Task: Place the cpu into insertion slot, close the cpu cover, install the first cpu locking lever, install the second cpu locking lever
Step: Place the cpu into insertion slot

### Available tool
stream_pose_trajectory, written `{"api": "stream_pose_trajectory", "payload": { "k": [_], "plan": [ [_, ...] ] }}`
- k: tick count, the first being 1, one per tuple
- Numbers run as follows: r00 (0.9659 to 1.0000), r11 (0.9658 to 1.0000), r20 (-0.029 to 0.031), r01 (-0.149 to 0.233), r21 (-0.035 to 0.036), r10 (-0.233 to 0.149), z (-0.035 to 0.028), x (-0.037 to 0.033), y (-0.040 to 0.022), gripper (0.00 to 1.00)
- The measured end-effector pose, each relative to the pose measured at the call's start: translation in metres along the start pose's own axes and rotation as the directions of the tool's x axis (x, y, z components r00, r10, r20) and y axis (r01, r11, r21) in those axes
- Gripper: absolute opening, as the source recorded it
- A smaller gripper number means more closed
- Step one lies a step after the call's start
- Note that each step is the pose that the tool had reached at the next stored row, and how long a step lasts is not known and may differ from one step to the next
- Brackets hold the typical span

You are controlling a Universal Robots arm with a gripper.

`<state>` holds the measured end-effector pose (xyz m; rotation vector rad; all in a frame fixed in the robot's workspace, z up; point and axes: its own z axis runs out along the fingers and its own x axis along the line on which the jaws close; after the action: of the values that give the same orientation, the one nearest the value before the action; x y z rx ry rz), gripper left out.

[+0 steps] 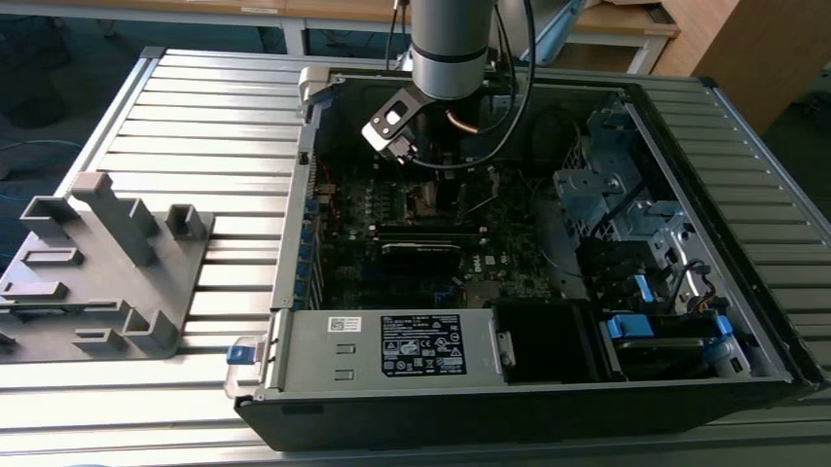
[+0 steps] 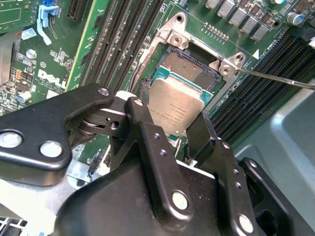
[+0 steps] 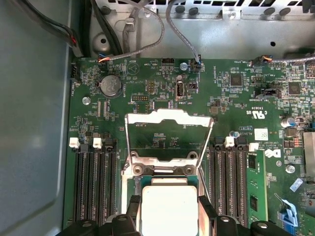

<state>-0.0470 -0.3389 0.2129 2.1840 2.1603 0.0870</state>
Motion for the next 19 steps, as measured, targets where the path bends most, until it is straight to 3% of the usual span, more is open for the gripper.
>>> {"api": "stream_pose_trajectory", "payload": {
  "k": [15,19],
  "plan": [
    [1.0000,1.0000,0.0001,0.001,0.0001,-0.001,0.0029,0.0010,-0.0019,0.54],
    [0.9999,0.9999,-0.0023,0.015,-0.0002,-0.015,0.0059,0.0026,-0.0032,0.54]
  ]
}}
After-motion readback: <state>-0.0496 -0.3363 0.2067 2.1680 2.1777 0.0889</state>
